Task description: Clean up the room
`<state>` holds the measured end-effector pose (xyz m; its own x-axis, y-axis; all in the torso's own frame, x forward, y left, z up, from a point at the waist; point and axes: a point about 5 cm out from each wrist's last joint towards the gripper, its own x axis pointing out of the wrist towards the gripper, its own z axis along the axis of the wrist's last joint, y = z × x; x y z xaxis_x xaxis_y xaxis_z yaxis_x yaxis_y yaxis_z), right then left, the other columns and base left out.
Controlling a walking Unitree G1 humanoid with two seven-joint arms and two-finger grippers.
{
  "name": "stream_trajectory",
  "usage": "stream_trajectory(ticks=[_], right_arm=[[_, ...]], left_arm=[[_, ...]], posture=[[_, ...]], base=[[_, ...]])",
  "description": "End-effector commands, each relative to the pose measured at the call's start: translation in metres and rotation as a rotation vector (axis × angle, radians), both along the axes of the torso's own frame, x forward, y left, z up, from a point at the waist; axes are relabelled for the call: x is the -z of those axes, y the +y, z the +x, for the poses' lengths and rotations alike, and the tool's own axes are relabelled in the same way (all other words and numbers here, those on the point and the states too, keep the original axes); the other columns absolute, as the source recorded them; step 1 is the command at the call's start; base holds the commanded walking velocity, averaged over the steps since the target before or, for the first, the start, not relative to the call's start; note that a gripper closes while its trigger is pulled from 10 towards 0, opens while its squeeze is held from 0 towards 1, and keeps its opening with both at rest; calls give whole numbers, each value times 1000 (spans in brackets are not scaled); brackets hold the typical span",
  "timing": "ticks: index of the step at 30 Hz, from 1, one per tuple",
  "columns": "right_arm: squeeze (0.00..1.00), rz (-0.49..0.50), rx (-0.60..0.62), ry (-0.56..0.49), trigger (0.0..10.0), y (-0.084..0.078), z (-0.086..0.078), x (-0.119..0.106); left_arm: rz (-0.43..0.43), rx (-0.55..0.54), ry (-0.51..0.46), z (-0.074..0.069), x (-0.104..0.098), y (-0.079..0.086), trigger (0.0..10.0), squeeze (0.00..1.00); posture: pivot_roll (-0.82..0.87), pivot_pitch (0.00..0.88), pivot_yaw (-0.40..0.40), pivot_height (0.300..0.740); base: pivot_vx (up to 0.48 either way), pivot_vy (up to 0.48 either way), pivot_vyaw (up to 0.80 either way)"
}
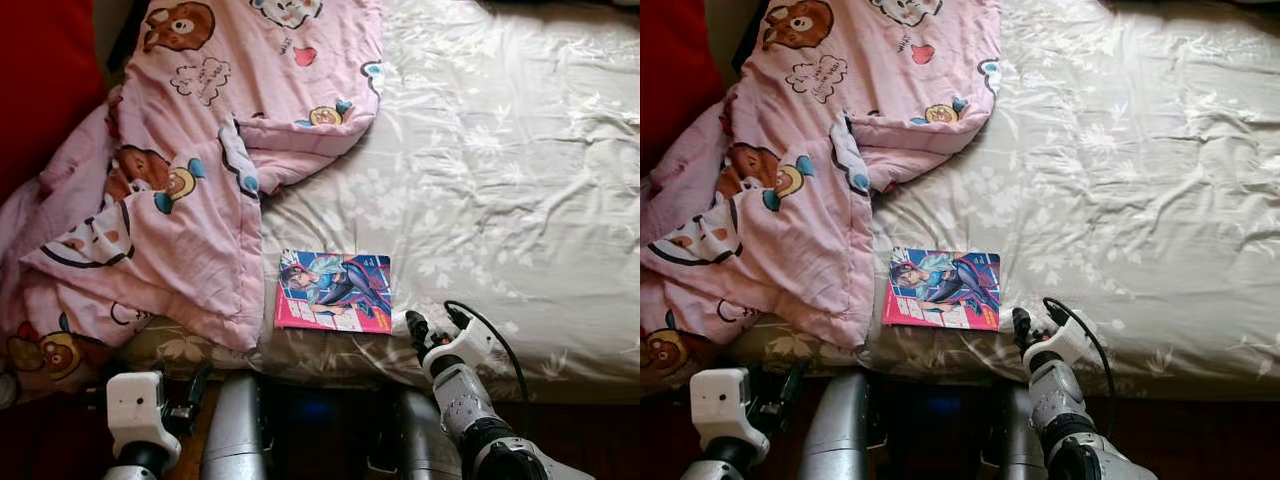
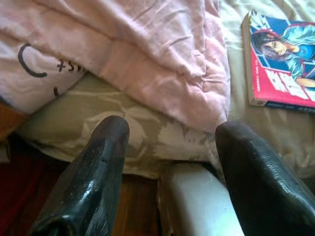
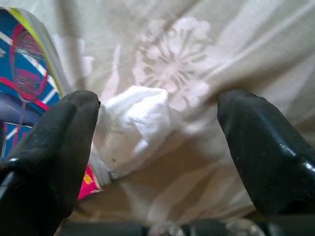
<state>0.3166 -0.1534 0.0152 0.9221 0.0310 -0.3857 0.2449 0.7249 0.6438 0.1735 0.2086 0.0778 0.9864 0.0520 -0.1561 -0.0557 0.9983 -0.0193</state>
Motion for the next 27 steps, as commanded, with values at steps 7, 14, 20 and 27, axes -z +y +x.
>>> stream_trajectory(ticks=[7,14,20,27], right_arm=[[0,-4,-52,29,10000,8,-5,6],[0,-43,-153,81,10000,18,-13,16],[0,-55,-171,69,3490,19,-13,15],[0,-54,-166,57,0,16,-11,13]], left_arm=[[-9,-9,29,-6,1,-1,10000,0],[-12,-5,35,-6,2,-3,10000,0],[-15,-9,50,-9,6,-4,10000,0],[-18,-13,52,-10,8,-7,10000,0]], posture=[[231,395,-58,623],[231,395,-58,623],[220,384,-60,623],[213,386,-72,623]], base=[[0,0,0],[0,0,0],[0,0,0],[0,0,0]])
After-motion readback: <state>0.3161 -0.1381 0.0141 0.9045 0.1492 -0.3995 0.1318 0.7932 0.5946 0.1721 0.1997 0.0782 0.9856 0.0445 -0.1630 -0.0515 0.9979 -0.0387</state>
